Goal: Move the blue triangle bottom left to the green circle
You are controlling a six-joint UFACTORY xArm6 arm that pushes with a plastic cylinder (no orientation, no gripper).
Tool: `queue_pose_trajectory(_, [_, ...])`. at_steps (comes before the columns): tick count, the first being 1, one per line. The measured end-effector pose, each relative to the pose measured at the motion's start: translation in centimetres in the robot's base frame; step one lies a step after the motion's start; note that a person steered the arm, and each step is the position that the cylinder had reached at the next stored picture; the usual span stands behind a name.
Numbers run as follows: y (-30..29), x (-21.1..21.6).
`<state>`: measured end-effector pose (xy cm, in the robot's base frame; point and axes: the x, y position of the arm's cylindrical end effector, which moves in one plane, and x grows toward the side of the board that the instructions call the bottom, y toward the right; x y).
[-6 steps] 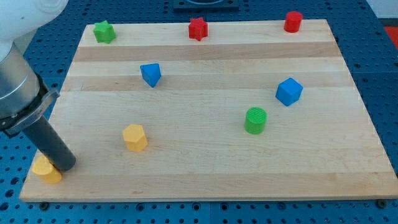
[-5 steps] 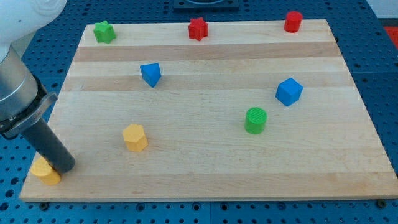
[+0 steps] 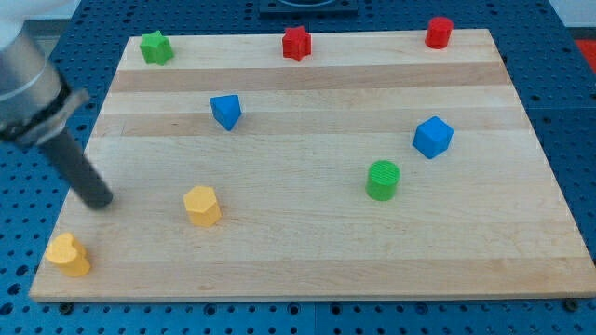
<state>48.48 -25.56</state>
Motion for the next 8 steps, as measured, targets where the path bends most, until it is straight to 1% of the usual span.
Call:
queue_pose_trajectory(1, [1.3,-9.0])
queue_pose_trajectory(2, [6.1,-16.1])
queue_pose_trajectory(3, [11.6,-15.3])
queue_pose_trajectory(4, [13.9,-14.1])
queue_pose_trajectory(5, [14.8,-11.5])
queue_pose_trajectory(8, [14.3,-4.7])
